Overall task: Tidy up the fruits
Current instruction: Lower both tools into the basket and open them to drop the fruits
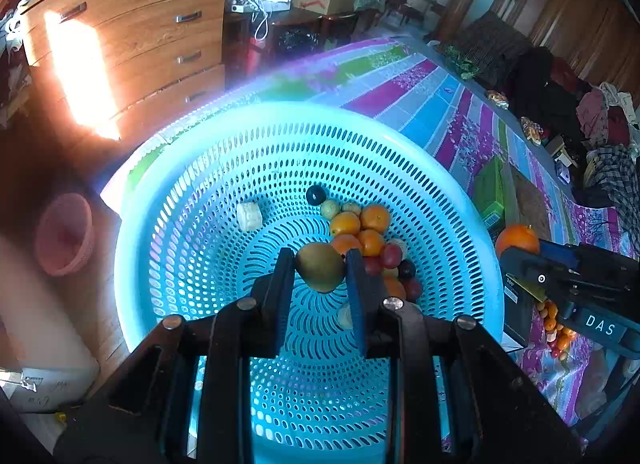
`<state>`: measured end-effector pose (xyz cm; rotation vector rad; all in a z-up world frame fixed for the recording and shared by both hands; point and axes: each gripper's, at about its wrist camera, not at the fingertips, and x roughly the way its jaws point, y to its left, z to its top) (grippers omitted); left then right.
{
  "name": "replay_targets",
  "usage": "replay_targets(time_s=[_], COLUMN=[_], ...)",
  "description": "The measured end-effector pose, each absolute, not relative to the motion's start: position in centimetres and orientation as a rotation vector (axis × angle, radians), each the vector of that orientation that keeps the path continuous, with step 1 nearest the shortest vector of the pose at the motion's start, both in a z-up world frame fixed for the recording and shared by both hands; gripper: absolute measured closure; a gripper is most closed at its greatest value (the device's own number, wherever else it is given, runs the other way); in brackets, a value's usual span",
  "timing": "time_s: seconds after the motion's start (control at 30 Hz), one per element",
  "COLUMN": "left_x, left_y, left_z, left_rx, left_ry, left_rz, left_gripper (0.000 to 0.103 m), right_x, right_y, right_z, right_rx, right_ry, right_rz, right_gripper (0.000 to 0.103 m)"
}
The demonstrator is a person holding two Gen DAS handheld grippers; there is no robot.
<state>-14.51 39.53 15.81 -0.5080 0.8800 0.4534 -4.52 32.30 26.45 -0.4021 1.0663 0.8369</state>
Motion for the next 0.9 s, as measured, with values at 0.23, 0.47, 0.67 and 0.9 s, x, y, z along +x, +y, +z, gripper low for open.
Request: replay_targets(time_s=[0.23, 0.47, 0.67, 0.9], left_x=[-14.49, -14.23, -14.22, -14.33], left_y=[39.33, 39.3, 39.1, 39.4], left_z=[15.44, 15.46, 15.37, 14.77], left_rx=[-0.509, -0.511, -0.513, -0.522], left_ry=[0.89, 0.892, 0.892, 0.903], left_rz=[0.443, 0.443, 0.442, 0.447], left_gripper=[0.077, 0.076, 0.076, 0.076], right_x=[-4.37, -4.22, -4.23, -4.29], right_y=[32.31, 32.28, 32.29, 32.36], right_z=[26.06, 25.78, 25.74, 25.5], right_rx=[-0.398, -0.388, -0.389, -0.391], right_ry=[1.076, 1.086, 1.085, 1.091], right_rz=[0.84, 0.844, 0.844, 0.846], right_gripper=[0.06, 0.06, 0.06, 0.059])
